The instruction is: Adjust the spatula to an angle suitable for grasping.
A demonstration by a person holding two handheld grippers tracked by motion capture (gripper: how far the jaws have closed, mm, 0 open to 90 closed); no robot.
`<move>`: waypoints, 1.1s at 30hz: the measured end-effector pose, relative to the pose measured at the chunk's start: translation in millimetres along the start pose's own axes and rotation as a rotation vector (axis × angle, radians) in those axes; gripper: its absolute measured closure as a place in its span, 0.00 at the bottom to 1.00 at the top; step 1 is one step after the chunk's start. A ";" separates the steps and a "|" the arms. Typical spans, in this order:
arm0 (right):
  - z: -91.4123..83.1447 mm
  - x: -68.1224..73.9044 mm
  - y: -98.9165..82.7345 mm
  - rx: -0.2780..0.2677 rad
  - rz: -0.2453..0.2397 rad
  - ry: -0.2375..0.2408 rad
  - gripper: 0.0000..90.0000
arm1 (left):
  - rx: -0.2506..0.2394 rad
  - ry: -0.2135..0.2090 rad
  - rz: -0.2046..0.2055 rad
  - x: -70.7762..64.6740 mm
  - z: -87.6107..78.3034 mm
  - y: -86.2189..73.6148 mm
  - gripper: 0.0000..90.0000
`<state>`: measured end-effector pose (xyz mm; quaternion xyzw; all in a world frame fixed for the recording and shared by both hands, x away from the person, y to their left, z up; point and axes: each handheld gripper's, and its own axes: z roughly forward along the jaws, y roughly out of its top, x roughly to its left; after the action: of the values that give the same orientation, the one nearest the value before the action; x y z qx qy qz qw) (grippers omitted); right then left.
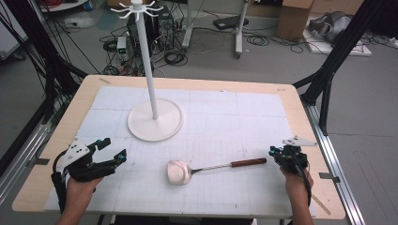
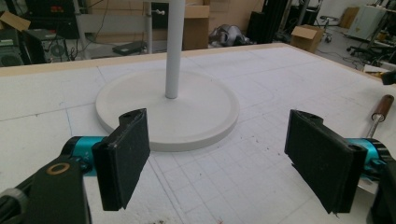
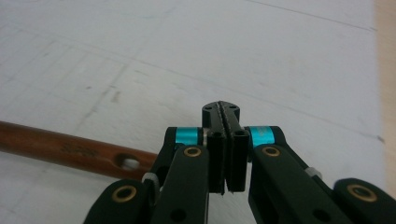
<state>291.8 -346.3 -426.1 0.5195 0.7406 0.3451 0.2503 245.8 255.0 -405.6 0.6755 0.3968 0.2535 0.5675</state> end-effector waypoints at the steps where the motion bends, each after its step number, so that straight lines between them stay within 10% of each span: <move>1: -3.1 -3.0 -3.5 0.005 0.014 -0.015 0.99 | 0.000 0.000 0.001 0.3 0.0 0.0 0.25; 7: -12.4 -8.8 -20.8 0.032 0.061 -0.016 0.99 | 0.001 -0.003 0.003 -1.5 1.9 0.3 0.25; 33: 9.9 44.3 -5.2 0.077 -0.048 0.140 0.99 | 0.000 -0.011 0.006 -3.4 4.1 0.7 0.25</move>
<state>281.1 -303.2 -436.9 0.4854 0.7811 0.3458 0.1861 247.4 249.8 -405.5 0.6782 0.3917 0.2511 0.5688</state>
